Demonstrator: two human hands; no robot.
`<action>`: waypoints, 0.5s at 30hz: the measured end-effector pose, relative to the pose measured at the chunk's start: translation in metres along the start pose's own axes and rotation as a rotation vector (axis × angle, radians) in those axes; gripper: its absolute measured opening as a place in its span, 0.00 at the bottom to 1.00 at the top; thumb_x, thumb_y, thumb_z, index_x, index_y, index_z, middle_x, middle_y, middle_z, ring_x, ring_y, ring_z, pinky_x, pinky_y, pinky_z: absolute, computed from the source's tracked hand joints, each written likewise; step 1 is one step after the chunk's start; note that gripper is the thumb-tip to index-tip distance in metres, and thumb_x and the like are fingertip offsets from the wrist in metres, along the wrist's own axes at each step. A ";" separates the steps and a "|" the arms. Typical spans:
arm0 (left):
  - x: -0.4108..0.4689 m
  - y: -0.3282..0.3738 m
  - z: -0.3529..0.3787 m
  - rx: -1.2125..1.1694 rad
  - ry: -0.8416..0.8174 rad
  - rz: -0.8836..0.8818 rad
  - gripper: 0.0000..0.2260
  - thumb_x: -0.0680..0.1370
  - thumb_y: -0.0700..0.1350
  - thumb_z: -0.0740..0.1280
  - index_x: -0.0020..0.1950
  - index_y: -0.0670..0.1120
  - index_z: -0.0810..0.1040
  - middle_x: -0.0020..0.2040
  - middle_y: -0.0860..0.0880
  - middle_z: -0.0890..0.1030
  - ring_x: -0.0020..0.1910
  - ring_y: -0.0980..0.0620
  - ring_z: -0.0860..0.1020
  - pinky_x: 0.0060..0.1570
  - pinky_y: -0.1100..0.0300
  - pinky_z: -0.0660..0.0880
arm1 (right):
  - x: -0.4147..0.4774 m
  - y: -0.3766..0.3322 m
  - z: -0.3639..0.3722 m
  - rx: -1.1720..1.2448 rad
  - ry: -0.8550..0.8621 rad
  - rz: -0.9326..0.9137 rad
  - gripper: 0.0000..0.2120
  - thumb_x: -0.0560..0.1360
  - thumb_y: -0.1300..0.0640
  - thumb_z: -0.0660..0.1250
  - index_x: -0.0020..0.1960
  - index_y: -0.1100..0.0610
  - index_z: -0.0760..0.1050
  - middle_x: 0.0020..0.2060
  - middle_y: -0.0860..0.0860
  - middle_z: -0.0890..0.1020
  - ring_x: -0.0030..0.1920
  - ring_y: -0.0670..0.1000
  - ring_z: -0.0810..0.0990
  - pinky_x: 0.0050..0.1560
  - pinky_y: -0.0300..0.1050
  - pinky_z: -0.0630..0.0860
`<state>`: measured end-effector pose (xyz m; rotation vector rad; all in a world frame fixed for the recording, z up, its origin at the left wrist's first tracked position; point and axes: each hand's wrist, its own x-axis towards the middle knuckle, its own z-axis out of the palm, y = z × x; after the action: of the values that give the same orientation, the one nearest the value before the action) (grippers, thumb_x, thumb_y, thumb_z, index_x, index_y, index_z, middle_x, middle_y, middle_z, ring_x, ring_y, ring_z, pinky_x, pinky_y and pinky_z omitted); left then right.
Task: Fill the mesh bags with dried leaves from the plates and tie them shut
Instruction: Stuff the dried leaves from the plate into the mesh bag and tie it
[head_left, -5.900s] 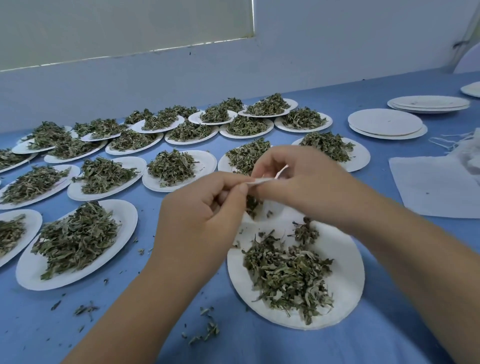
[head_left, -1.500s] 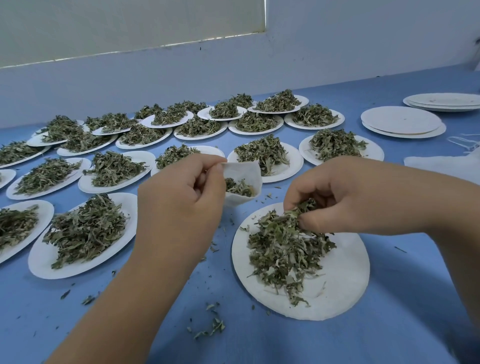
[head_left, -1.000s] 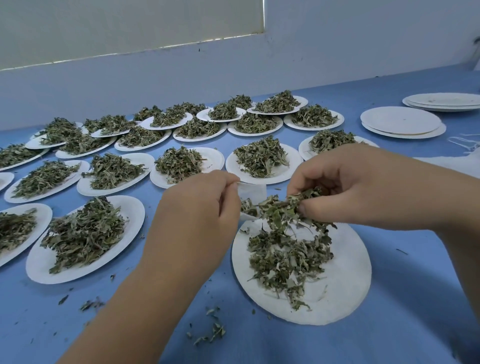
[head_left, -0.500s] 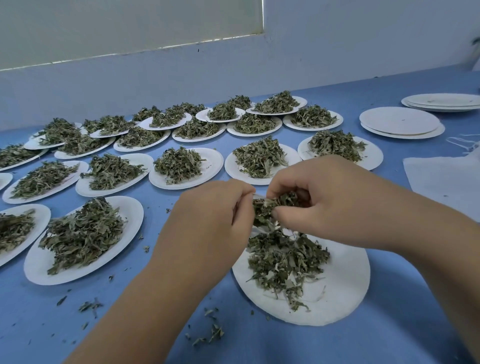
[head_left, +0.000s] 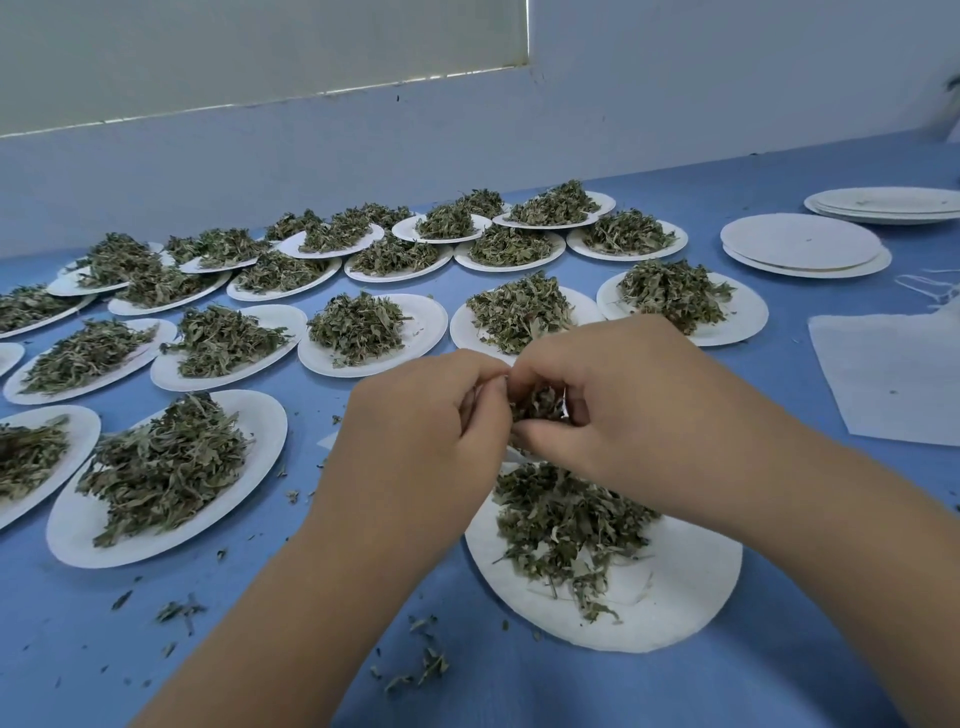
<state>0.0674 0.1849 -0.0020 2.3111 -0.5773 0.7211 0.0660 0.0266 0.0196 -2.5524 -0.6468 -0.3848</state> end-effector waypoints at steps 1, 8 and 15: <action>0.000 0.000 0.001 -0.020 0.005 -0.018 0.09 0.75 0.44 0.63 0.43 0.49 0.84 0.24 0.55 0.68 0.29 0.58 0.69 0.30 0.72 0.63 | -0.001 -0.001 0.000 0.014 0.015 0.017 0.07 0.71 0.47 0.70 0.48 0.45 0.75 0.32 0.42 0.74 0.34 0.42 0.74 0.38 0.49 0.77; 0.000 0.001 0.003 -0.148 -0.003 -0.076 0.09 0.75 0.44 0.64 0.41 0.54 0.83 0.28 0.49 0.73 0.27 0.58 0.69 0.28 0.71 0.63 | 0.000 -0.002 0.002 0.032 0.097 0.056 0.09 0.69 0.50 0.74 0.44 0.45 0.73 0.30 0.40 0.71 0.34 0.41 0.73 0.36 0.41 0.73; 0.000 -0.002 0.005 -0.153 0.011 -0.116 0.09 0.76 0.39 0.67 0.40 0.48 0.83 0.26 0.47 0.71 0.27 0.51 0.69 0.27 0.69 0.63 | -0.002 0.001 -0.003 0.294 0.083 0.094 0.09 0.67 0.54 0.76 0.43 0.46 0.78 0.34 0.39 0.79 0.38 0.36 0.77 0.41 0.29 0.73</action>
<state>0.0699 0.1834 -0.0061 2.1778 -0.4720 0.6126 0.0641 0.0234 0.0214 -2.2652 -0.5086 -0.3351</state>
